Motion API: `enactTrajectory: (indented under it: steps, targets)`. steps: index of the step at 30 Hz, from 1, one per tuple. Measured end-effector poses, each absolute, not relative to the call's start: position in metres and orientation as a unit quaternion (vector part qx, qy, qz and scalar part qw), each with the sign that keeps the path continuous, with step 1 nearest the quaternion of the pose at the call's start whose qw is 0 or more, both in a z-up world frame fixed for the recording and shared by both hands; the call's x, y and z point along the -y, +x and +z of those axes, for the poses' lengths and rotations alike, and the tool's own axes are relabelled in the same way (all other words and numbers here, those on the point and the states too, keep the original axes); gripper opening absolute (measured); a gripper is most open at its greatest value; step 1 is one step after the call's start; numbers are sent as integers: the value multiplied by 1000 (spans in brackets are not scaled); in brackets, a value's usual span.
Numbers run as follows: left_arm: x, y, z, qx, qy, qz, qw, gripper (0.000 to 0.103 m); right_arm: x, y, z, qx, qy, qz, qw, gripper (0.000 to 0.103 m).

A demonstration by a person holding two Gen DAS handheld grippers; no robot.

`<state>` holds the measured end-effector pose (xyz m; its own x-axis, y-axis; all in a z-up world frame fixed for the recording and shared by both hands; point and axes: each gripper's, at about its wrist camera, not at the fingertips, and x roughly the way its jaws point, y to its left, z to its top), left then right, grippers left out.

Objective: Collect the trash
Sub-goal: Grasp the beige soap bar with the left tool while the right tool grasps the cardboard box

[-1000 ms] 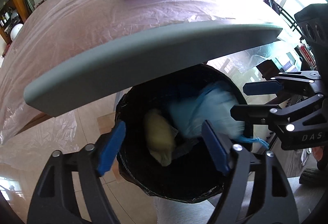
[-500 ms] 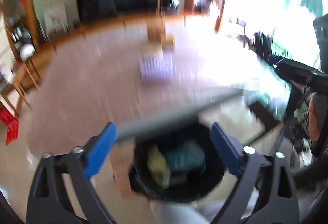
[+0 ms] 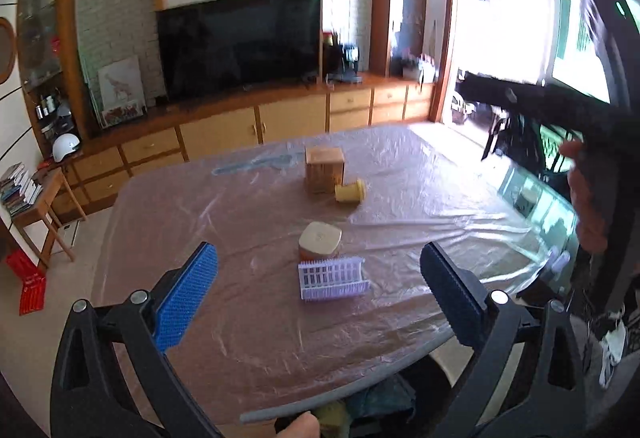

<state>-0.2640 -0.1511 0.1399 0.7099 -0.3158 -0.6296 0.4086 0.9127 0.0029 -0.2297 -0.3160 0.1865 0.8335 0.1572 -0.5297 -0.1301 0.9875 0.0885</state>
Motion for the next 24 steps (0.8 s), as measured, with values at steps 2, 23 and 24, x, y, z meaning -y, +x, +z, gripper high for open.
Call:
enactTrajectory:
  steps: [2, 23, 24]
  targets:
    - [159, -259, 125, -339, 87, -201, 915, 101, 317, -201, 175, -312, 31, 60, 948, 99]
    - [195, -146, 41, -454, 178, -282, 827, 73, 271, 7, 49, -533, 107, -21, 839, 93]
    - [195, -145, 39, -457, 176, -287, 824, 67, 270, 10, 46, -537, 114, -21, 835, 91]
